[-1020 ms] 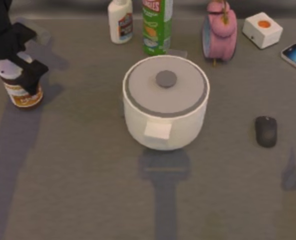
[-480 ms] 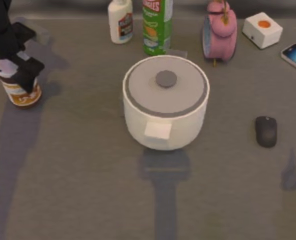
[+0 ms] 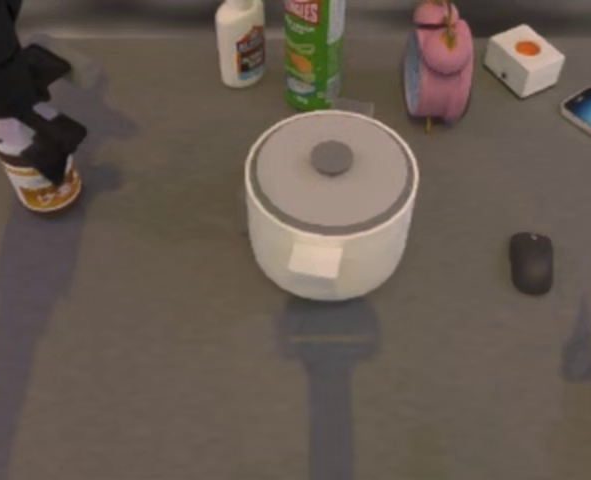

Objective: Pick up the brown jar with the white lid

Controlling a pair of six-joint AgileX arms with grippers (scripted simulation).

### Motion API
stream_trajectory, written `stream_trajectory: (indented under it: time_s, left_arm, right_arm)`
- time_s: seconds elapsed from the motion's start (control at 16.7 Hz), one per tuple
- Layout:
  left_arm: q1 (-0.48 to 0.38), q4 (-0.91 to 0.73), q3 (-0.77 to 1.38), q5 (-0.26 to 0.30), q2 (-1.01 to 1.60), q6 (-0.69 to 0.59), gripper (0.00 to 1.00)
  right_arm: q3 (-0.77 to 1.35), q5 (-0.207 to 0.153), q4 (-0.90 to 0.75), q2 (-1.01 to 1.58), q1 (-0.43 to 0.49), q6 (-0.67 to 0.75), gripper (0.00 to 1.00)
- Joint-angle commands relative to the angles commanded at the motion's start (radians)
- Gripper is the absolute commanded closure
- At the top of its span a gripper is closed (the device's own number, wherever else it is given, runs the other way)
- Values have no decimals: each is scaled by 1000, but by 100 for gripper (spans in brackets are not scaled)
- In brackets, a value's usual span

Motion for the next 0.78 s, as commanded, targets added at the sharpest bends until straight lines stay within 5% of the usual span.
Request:
stream_trajectory:
  time_s: [0.78]
  left_arm:
    - [2,-24,-101,-2,-118,1,100]
  right_arm:
    - [0,0,0,0,0,0,0]
